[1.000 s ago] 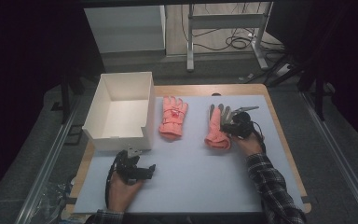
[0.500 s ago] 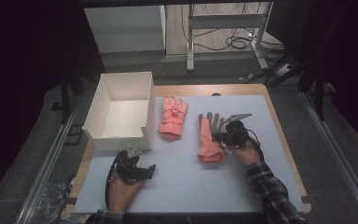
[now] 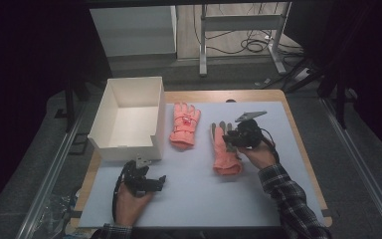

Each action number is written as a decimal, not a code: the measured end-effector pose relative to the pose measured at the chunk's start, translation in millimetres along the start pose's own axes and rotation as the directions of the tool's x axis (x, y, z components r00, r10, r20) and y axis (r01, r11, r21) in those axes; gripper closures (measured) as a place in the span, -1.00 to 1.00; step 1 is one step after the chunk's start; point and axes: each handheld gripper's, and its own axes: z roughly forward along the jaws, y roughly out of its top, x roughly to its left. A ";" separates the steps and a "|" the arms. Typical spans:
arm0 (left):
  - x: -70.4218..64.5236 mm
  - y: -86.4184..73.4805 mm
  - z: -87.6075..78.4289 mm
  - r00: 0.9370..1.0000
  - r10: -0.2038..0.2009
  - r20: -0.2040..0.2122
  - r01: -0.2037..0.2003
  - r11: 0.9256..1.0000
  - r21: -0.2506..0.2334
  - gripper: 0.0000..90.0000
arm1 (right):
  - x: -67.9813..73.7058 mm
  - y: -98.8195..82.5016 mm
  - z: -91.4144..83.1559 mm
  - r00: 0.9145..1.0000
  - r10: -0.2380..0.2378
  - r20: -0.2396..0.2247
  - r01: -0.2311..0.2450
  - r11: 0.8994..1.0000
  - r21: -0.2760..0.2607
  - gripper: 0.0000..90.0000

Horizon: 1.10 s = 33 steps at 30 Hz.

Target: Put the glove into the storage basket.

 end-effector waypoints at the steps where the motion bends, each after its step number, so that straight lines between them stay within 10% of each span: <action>1: 0.0 0.0 0.0 1.000 0.000 0.001 0.000 1.000 0.000 -0.99 | 1.7 5.1 3.9 1.000 -0.005 -0.009 0.005 1.000 0.001 0.38; 16: 0.0 -0.2 0.0 1.000 0.001 0.000 -0.001 1.000 -0.003 -0.98 | 33.6 75.3 71.5 0.994 -0.095 -0.049 0.097 0.994 0.042 0.00; 33: -0.5 -0.4 0.0 1.000 -0.004 0.002 0.004 1.000 -0.006 -0.98 | 48.9 91.0 154.5 0.996 -0.090 0.028 0.084 0.983 0.164 -0.40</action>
